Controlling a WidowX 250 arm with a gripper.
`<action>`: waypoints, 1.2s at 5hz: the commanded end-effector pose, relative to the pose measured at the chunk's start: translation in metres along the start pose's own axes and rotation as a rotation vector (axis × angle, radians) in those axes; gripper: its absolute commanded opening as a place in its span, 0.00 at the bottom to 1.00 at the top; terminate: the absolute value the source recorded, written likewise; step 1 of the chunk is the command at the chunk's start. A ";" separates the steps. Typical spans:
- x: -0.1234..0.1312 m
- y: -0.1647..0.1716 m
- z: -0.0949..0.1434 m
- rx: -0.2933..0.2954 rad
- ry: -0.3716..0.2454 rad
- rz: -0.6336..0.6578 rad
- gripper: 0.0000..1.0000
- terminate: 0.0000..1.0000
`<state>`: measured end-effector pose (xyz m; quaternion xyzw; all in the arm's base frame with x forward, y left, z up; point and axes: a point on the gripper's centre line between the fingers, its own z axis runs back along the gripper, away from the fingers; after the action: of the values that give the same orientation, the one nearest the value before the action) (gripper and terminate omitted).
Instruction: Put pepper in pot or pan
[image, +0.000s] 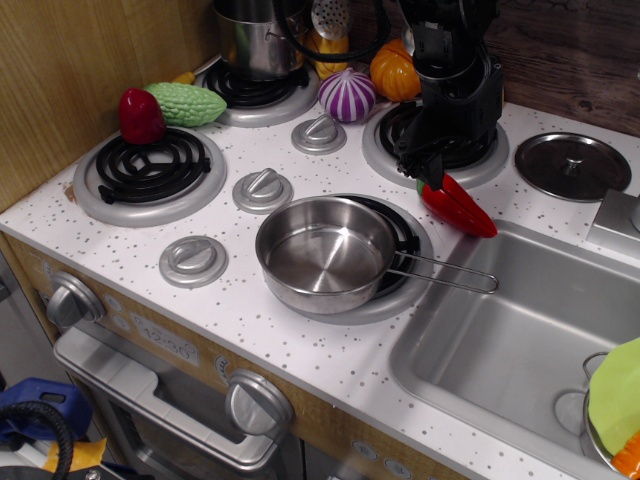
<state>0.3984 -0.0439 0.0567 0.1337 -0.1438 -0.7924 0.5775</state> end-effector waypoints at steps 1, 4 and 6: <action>0.000 0.000 0.000 0.000 0.000 0.000 1.00 0.00; 0.002 -0.004 -0.032 0.042 -0.051 -0.030 1.00 0.00; 0.003 -0.001 -0.048 0.069 -0.068 -0.025 0.00 0.00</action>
<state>0.4079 -0.0499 0.0065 0.1016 -0.1658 -0.8115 0.5510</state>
